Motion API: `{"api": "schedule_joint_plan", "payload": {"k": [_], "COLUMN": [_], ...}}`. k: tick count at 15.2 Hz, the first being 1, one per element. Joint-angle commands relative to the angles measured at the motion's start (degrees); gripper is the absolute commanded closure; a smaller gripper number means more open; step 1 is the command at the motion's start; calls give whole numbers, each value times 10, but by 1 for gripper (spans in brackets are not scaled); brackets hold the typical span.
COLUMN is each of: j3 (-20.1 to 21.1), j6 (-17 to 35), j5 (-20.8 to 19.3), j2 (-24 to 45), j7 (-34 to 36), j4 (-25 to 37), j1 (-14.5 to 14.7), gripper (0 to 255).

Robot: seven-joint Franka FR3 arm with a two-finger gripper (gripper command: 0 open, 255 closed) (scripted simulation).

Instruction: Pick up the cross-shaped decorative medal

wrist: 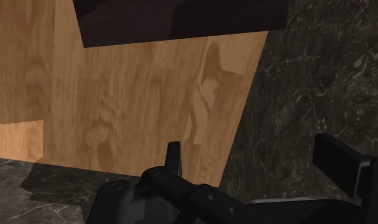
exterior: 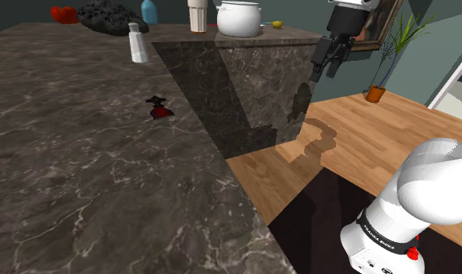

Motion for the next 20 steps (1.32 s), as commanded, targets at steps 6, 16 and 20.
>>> {"api": "schedule_joint_plan", "payload": {"k": [6,16,20], "j3": [66,188,236], "j6": [6,14,13], "j5": [36,69,62], "j2": [47,188,261], "j7": [75,226,291], "j4": [38,167,239], "j1": [17,35,38], "gripper": [0,0,0]}}
